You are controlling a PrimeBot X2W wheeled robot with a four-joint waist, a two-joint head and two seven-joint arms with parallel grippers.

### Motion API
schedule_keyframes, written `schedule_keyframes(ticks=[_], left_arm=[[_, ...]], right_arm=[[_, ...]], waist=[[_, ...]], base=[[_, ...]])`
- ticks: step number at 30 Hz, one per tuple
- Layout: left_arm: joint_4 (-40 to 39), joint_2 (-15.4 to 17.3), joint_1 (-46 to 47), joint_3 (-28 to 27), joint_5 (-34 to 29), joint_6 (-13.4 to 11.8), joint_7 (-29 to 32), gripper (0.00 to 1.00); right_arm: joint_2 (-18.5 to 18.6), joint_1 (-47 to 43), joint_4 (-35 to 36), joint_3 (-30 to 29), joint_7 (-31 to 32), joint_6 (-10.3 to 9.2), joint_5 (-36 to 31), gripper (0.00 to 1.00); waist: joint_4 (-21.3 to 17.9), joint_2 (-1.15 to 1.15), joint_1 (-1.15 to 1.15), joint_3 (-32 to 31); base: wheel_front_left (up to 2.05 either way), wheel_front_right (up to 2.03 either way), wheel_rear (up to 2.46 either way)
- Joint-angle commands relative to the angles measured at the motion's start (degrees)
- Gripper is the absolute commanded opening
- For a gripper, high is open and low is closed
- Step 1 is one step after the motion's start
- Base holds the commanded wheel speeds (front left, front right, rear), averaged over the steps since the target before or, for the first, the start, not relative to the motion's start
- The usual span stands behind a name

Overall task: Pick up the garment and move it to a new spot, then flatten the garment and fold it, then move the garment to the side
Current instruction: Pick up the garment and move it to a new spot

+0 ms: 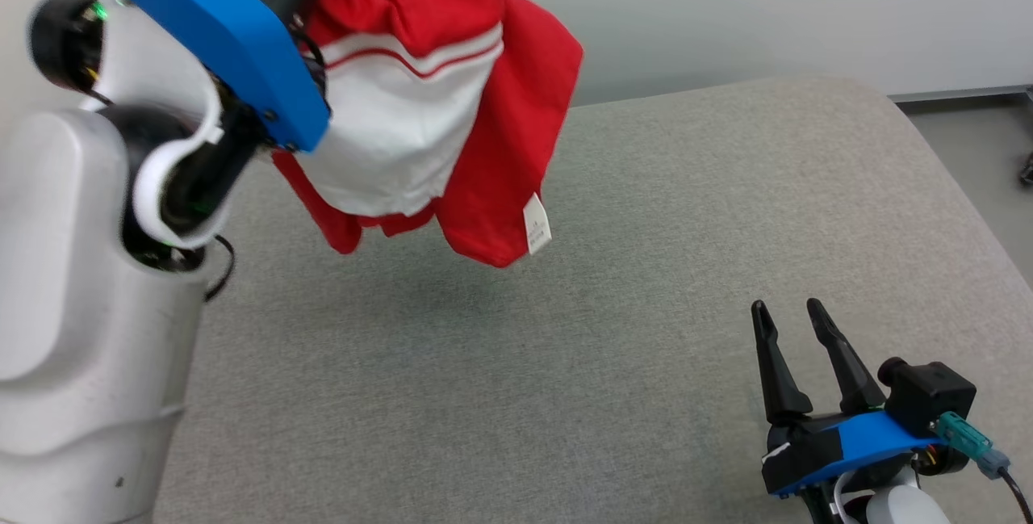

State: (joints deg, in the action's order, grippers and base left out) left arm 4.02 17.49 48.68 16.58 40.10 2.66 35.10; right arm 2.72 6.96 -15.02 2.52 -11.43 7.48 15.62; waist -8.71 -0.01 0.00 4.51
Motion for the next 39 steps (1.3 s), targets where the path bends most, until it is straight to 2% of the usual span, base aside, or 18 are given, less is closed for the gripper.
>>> schedule_keyframes(ticks=[1, 7, 11, 12, 13, 14, 15, 20, 23, 35, 39], left_arm=[[0.6, -0.6, -1.9, 0.4, 0.1, 0.1, -1.0, 0.00], [6.7, -3.0, -10.2, 5.6, -1.7, 1.0, -4.3, 0.00], [14.2, -5.2, -16.1, 8.3, -3.5, 1.1, -9.4, 0.00], [15.6, -5.6, -17.2, 8.7, -3.7, 0.9, -10.6, 0.13], [16.9, -6.0, -17.9, 9.1, -4.4, 0.9, -12.0, 0.31], [18.1, -6.3, -18.5, 9.2, -4.8, 0.8, -13.6, 0.72], [19.2, -6.9, -19.4, 9.3, -5.0, 0.5, -15.2, 1.00], [23.0, -9.3, -22.8, 9.3, -5.2, -0.1, -22.3, 1.00], [23.1, -10.2, -25.0, 9.1, -4.5, 0.9, -26.5, 1.00], [17.8, -8.4, -33.9, 6.7, -5.8, 1.3, -43.3, 1.00], [16.8, -7.9, -36.3, 4.8, -6.7, 0.4, -48.6, 1.00]], right_arm=[[0.3, 0.6, 0.2, -0.1, -0.3, 0.03, -0.2, 1.00], [0.3, 1.2, -0.1, 0.7, -0.6, 0.03, 0.4, 1.00], [0.3, 1.1, 0.1, 0.8, -0.7, 0.03, 0.1, 1.00], [0.3, 1.0, 0.1, 0.7, -0.7, 0.03, 0.0, 1.00], [0.3, 0.9, 0.1, 0.7, -0.7, 0.03, -0.1, 1.00], [0.3, 0.8, 0.1, 0.6, -0.6, 0.03, -0.2, 1.00], [0.3, 0.5, 0.1, 0.4, -0.5, 0.03, -0.5, 1.00], [0.3, -0.4, 0.7, -0.4, 0.2, 0.03, -1.3, 1.00], [0.3, -1.2, 1.1, -1.1, 0.6, 0.03, -1.6, 1.00], [0.3, -3.8, 3.4, -4.9, 2.3, 0.03, -2.4, 1.00], [0.3, -3.9, 3.6, -5.5, 2.7, 0.03, -2.3, 1.00]], waist=[[-1.2, 0.01, 0.00, -0.1], [-5.0, 0.01, 0.00, 1.8], [-6.6, 0.01, 0.00, 2.4], [-6.7, 0.01, 0.00, 2.4], [-6.7, 0.01, 0.00, 2.3], [-6.7, 0.01, 0.00, 2.3], [-6.5, 0.01, 0.00, 2.1], [-4.8, 0.01, 0.00, 0.8], [-3.2, 0.01, 0.00, -0.3], [4.0, 0.01, 0.00, -2.8], [5.9, 0.01, 0.00, -3.1]], base=[[0.00, 0.00, 0.00], [0.00, 0.00, 0.00], [0.00, 0.00, 0.00], [0.00, 0.00, 0.00], [0.00, 0.00, 0.00], [0.00, 0.00, 0.00], [0.00, 0.00, 0.00], [0.00, 0.00, 0.00], [0.00, 0.00, 0.00], [0.00, 0.00, 0.00], [0.00, 0.00, 0.00]])
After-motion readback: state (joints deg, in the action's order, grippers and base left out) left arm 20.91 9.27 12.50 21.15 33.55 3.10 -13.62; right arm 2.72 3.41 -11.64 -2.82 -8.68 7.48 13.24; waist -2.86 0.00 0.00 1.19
